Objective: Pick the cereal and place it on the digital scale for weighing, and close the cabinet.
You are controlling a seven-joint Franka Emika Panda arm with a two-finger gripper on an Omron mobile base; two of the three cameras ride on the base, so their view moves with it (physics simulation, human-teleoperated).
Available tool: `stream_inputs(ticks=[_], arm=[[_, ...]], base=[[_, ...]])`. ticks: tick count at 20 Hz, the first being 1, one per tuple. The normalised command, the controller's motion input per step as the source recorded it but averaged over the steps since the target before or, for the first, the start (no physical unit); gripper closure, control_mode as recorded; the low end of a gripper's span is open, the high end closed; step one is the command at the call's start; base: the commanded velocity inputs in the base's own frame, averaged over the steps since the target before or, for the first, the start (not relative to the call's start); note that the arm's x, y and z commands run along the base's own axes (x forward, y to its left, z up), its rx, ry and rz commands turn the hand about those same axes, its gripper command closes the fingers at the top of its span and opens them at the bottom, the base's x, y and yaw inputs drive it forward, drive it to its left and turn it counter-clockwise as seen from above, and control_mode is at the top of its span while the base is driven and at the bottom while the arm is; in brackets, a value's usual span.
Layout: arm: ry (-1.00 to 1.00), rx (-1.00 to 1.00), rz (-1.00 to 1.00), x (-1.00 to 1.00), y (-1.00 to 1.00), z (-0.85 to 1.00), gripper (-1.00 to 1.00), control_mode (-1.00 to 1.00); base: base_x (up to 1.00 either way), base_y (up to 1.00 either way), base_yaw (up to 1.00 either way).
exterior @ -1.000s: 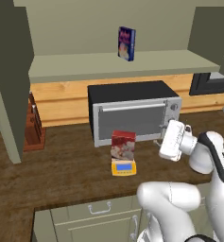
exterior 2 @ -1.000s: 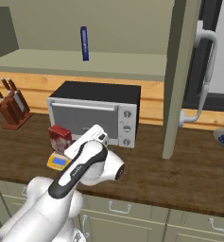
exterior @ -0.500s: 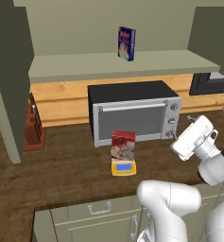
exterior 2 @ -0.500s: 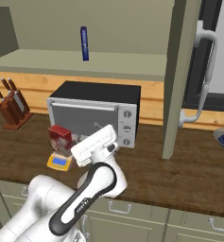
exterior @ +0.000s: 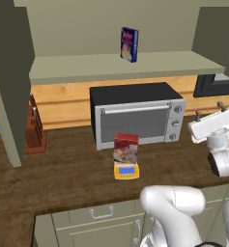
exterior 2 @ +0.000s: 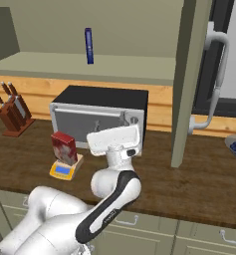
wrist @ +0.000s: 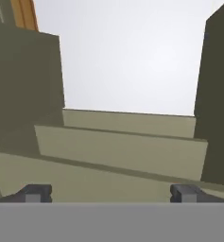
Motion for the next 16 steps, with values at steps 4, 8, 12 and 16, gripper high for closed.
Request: stream_inputs(ticks=[4, 8, 12, 16], arm=[[-0.36, 0.1, -0.15, -0.19, -0.91, 0.31, -1.0, -1.0], [-0.57, -0.01, -0.29, -0.53, -0.51, -0.29, -1.0, -1.0], [-0.23, 0.02, -0.32, -0.06, -0.82, -0.36, -1.0, -1.0], [0.28, 0.08, -0.19, 0.0, -1.0, 0.0, -1.0, -1.0]], base=[[0.0, 0.0, 0.0], [0.0, 0.0, 0.0], [0.0, 0.0, 0.0], [0.0, 0.0, 0.0]])
